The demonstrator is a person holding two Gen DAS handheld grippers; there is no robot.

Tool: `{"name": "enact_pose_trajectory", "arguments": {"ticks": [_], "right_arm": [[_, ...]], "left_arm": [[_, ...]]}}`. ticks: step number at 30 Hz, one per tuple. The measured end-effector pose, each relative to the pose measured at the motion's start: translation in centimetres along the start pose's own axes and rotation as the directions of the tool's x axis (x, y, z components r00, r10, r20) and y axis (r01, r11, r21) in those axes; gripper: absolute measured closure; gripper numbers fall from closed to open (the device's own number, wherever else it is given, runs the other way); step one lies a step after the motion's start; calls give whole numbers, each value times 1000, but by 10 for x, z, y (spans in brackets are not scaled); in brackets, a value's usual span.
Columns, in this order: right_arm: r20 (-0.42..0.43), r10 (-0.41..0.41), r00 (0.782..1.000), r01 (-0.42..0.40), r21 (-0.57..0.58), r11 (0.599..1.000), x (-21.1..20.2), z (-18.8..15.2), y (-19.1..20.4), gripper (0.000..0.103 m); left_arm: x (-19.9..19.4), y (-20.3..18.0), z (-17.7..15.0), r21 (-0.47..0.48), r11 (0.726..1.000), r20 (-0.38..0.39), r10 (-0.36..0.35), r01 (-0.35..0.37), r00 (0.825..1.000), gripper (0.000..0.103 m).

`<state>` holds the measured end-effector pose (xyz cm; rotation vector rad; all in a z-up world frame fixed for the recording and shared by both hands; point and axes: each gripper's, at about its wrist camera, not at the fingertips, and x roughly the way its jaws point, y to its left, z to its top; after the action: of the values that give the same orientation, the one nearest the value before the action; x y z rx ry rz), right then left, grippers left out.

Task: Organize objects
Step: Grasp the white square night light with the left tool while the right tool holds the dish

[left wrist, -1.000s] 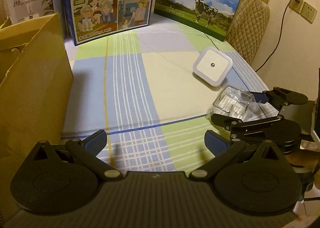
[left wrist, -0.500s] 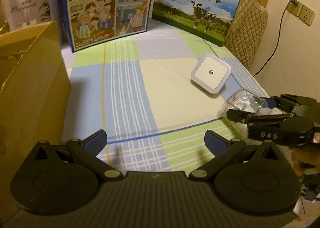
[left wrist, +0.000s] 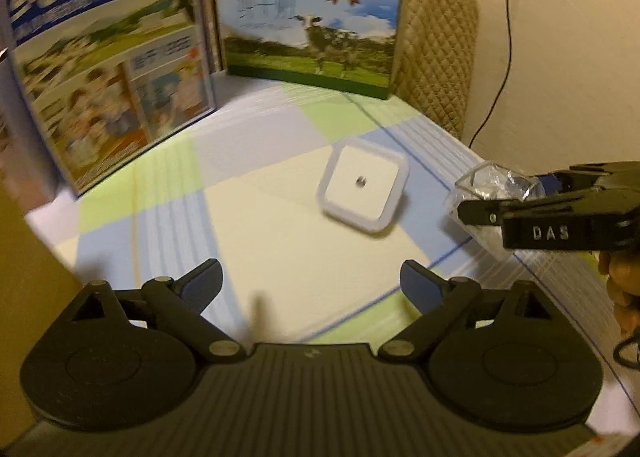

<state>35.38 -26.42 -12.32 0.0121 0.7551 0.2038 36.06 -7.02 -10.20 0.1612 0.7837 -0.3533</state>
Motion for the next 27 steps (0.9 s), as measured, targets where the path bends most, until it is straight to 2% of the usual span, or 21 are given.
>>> {"name": "enact_pose_trajectory", "arguments": {"ticks": [4, 9, 15, 19, 23, 27], "right_arm": [[9, -20, 1000, 20, 40, 999, -1, 2, -9, 40], [19, -33, 999, 32, 57, 998, -3, 3, -16, 40], [6, -43, 999, 42, 83, 996, 0, 2, -21, 40], [-1, -39, 999, 39, 81, 996, 2, 0, -20, 40], [-4, -38, 999, 38, 82, 996, 4, -1, -19, 40], [-18, -41, 999, 42, 92, 995, 7, -2, -18, 40]], "left_arm": [[22, -3, 16, 15, 999, -7, -42, 42, 999, 12], [46, -7, 27, 78, 992, -4, -99, 99, 995, 17], [59, -16, 39, 122, 978, 29, -172, 167, 985, 20], [71, -23, 46, 169, 967, 15, -194, 189, 981, 24], [77, -22, 50, 167, 965, 19, -208, 202, 978, 34], [81, -21, 50, 179, 965, 10, -196, 192, 980, 34]]}}
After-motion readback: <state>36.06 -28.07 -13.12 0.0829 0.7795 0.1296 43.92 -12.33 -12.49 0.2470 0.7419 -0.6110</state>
